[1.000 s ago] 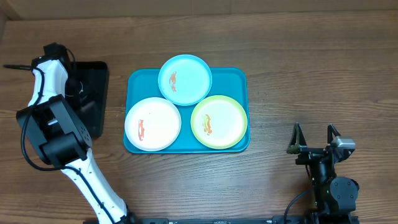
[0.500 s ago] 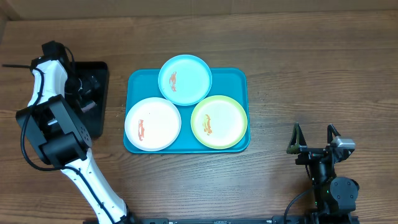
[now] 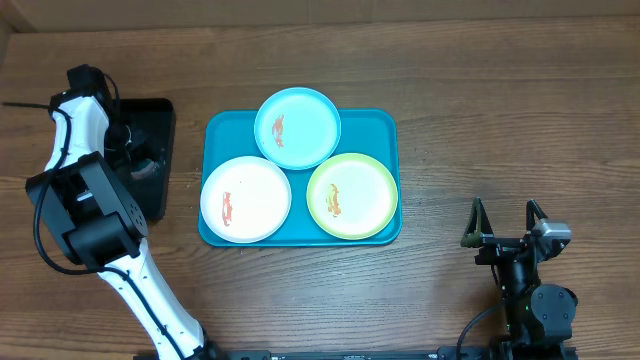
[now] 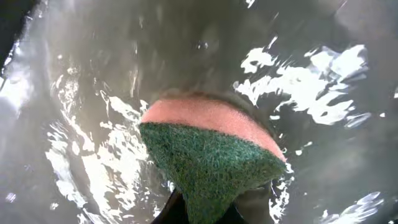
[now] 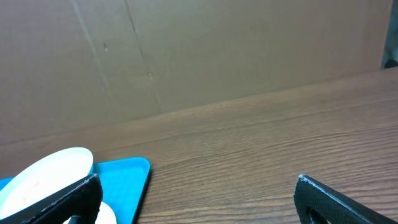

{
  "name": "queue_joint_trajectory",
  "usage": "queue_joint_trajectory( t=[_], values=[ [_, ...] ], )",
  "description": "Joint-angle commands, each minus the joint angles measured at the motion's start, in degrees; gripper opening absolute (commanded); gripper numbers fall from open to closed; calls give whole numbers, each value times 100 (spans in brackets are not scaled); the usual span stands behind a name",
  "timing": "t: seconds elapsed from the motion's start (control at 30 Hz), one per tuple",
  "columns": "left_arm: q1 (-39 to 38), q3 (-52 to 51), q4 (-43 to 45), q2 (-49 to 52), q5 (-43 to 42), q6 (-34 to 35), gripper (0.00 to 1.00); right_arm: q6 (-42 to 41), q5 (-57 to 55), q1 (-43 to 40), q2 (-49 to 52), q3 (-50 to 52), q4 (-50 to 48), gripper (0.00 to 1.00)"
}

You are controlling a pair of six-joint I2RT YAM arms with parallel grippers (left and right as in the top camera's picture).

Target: Clean dirty plates on tray and stack at the side

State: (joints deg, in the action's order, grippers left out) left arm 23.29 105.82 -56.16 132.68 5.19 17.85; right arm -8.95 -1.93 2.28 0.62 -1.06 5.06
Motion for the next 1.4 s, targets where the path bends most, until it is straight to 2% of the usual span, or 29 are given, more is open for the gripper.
queue_joint_trajectory(
  t=[0.0, 0.3, 0.47, 0.63, 0.83, 0.9, 0.97, 1.2, 1.37],
  values=[
    [-4, 339, -225, 9, 140, 13, 4, 44, -55, -11, -46, 59, -44, 100],
    [-7, 1622, -1294, -494, 55, 55, 4, 44, -55, -11, -46, 59, -44, 100],
    [-7, 2138, -1687, -835, -341, 57, 4, 44, -55, -11, -46, 59, -44, 100],
    [-7, 2081, -1692, -907, -345, 57, 4, 44, -55, -11, -46, 59, -44, 100],
    [-7, 859, -743, -378, -396, 57, 4, 44, -55, -11, -46, 59, -44, 100],
    [20, 702, -741, -129, -369, -31, 4, 44, -55, -11, -46, 59, -44, 100],
    [55, 820, -820, -127, -369, -127, 4, 44, -55, -11, -46, 59, -44, 100],
    [81, 2256, -1980, -660, -358, -120, 4, 44, -55, -11, -46, 59, -44, 100],
    [79, 2288, -2070, -793, -151, -116, 4, 44, -55, -11, -46, 59, -44, 100]
  ],
)
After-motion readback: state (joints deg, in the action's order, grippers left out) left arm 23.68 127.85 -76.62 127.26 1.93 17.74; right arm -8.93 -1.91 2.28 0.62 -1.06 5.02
